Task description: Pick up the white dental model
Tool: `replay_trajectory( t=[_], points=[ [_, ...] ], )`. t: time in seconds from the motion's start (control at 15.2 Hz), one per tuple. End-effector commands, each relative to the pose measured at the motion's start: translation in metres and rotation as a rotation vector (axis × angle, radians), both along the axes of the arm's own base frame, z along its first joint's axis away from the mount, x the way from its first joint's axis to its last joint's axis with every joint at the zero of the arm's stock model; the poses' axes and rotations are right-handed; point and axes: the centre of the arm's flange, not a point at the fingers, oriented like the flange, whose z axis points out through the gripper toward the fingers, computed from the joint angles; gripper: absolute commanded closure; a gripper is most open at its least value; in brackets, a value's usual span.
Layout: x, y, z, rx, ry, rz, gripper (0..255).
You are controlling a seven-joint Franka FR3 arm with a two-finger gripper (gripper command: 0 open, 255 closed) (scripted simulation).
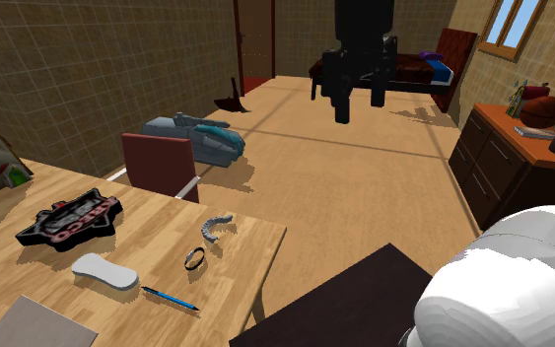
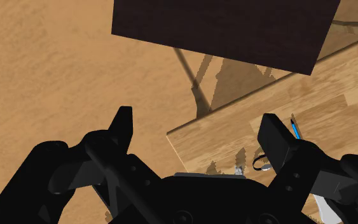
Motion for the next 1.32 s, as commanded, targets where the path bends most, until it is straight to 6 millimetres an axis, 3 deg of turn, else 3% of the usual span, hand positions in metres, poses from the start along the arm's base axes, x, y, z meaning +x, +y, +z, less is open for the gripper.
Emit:
replay_trajectory(
  t=[0.0, 1.25],
  points=[
    [0.0, 0.0, 0.0, 0.0, 0.0, 0.0, 0],
    [0.122, 0.074, -0.194, 0.063, -0.07, 0.008, 0]
  ],
)
